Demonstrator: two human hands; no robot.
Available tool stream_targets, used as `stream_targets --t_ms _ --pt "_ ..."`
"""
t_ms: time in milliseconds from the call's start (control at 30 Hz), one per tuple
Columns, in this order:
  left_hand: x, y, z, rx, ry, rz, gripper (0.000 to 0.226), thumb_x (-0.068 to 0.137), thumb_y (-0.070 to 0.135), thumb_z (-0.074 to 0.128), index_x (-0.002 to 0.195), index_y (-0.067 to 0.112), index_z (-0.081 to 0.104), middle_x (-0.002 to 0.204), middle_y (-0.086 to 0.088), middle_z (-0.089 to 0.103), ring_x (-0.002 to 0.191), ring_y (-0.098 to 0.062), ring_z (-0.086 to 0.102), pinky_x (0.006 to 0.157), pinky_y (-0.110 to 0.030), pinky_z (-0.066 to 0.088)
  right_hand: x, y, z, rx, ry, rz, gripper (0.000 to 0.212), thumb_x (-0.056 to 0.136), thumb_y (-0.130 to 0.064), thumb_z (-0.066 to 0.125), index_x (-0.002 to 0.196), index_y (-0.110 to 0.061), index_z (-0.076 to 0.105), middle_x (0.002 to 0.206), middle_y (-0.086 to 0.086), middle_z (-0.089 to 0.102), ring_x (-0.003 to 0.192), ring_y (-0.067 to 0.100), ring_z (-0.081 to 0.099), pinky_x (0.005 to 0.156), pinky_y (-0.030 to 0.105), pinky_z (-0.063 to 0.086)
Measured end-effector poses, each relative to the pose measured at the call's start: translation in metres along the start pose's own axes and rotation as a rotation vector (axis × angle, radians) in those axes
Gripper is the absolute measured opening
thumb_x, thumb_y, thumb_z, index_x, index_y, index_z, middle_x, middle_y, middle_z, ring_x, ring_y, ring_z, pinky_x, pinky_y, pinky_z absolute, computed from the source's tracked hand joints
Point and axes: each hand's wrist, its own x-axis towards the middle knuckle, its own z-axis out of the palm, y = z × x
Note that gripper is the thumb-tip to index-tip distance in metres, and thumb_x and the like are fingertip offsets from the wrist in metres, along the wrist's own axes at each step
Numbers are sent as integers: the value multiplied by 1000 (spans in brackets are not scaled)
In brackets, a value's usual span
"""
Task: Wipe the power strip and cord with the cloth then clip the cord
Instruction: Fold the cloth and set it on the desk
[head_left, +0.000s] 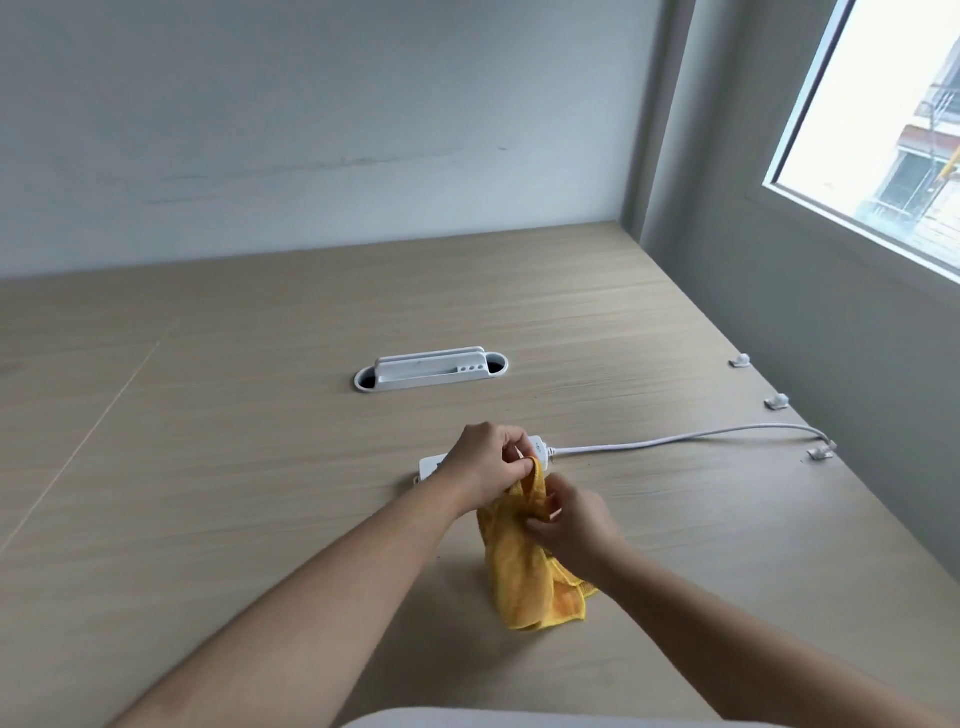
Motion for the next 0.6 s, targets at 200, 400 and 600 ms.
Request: stream_targets --t_ms 200,400,600 --pt "4 -7 -26 15 -76 -11 10 81 19 71 91 17 74 89 -3 72 79 -10 61 76 -24 50 23 -2 -35 35 -9 -12 22 76 -2 53 58 -16 54 54 -4 43 55 14 39 54 29 33" --pt "-8 -15 -16 -4 -126 -90 13 86 15 54 79 21 64 77 5 62 70 -9 55 63 -21 43 37 -28 -59 156 -95 -83 21 81 -24 45 63 -19 54 63 -1 50 64 15 45 66 35 38" --pt "-14 -27 -4 -310 3 -219 22 95 25 42 78 19 55 73 2 56 74 -18 51 71 -33 42 39 -35 -70 -109 -137 -210 15 78 -23 71 81 -26 57 70 -2 55 64 15 50 58 29 40"
